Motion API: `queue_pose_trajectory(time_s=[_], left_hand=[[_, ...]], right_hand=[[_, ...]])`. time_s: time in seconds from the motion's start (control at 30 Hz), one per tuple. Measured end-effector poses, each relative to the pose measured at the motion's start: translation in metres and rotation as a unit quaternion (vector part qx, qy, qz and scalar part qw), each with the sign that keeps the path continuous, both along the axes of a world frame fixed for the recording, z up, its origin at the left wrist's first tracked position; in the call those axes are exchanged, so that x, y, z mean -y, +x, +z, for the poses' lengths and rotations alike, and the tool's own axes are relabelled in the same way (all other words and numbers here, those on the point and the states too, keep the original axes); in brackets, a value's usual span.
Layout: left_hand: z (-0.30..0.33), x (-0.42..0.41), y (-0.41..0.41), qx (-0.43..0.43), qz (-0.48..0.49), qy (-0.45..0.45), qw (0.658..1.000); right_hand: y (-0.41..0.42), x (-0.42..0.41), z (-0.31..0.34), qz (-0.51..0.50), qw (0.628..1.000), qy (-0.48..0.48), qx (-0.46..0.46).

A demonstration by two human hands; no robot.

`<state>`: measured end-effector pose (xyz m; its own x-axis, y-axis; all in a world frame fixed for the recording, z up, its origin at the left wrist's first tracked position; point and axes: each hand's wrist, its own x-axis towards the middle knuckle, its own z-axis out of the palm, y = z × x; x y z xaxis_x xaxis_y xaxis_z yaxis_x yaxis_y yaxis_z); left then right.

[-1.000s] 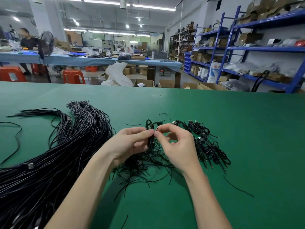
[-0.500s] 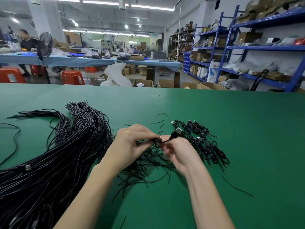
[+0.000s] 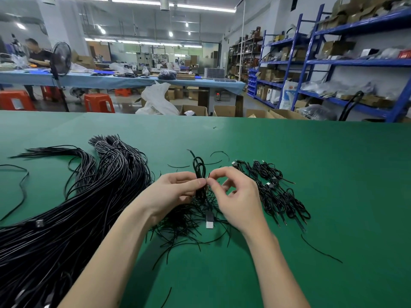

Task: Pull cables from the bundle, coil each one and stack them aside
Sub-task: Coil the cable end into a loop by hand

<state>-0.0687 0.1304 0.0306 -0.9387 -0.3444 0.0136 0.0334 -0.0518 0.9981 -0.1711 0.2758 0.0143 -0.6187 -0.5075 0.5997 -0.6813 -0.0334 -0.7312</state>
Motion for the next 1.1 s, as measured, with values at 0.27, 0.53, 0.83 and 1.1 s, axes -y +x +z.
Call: queue_pose_trajectory(time_s=[0.27,0.53,0.83,1.1], left_hand=[[-0.007,0.000,-0.001,-0.257,0.113,-0.584,0.762],[-0.002,0.001,-0.002,0.052,0.083,-0.010,0.995],[0.001,-0.003,-0.001,0.030,0.010,0.139,0.990],[0.001,-0.002,-0.001,-0.030,0.035,0.056,0.997]], right_hand=[[-0.008,-0.003,0.007,0.128,0.855,0.009,0.502],[-0.006,-0.004,0.004,0.005,0.993,0.046,0.105],[-0.001,-0.007,0.005,0.026,0.998,0.043,0.046],[0.002,0.000,0.009,0.037,0.970,0.017,0.240]])
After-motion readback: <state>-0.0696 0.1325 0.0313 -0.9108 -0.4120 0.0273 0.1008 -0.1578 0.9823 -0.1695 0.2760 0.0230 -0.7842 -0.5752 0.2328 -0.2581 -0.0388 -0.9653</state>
